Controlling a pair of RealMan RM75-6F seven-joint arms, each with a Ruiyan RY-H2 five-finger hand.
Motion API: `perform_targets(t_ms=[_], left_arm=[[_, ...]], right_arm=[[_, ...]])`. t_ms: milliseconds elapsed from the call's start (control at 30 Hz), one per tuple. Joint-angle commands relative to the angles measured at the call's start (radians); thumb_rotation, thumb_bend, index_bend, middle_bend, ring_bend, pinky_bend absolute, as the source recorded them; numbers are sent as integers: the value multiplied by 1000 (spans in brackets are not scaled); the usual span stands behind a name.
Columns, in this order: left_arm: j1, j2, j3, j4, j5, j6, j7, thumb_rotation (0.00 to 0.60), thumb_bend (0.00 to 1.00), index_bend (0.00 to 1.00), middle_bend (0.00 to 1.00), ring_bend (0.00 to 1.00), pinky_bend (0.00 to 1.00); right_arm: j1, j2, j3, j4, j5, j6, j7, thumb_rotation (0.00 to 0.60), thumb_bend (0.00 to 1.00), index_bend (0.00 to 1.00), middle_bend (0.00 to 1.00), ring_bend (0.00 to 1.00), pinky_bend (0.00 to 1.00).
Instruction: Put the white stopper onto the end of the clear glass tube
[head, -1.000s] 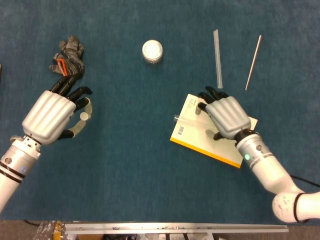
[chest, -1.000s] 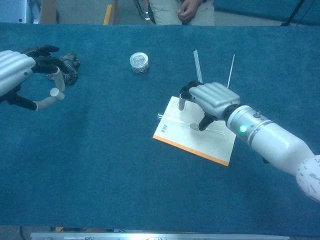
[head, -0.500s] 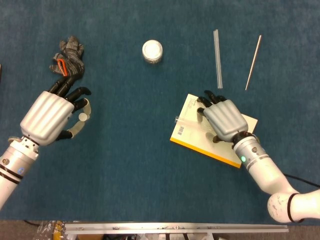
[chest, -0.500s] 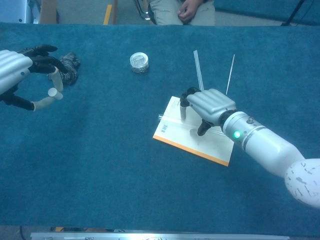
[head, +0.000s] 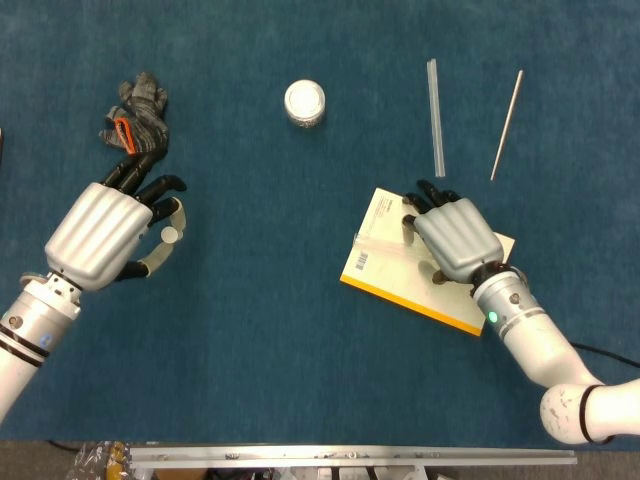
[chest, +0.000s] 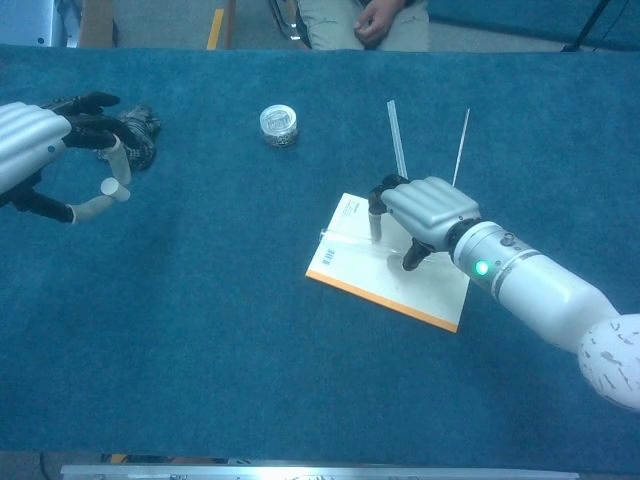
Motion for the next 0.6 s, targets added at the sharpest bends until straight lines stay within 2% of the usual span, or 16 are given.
perform_targets(t_ms=[33, 600], left_arm=[[0, 0, 0, 1, 0, -2, 0, 600, 339, 485, 264, 37, 81], [2, 0, -2, 3, 0, -5, -8, 600, 338, 486, 255, 37, 80]], right_arm=[[3, 1, -1, 3, 7, -2, -1, 600, 317, 468, 193, 21, 210], [27, 3, -15, 2, 45, -8, -19, 600, 350, 502, 199, 23, 210]])
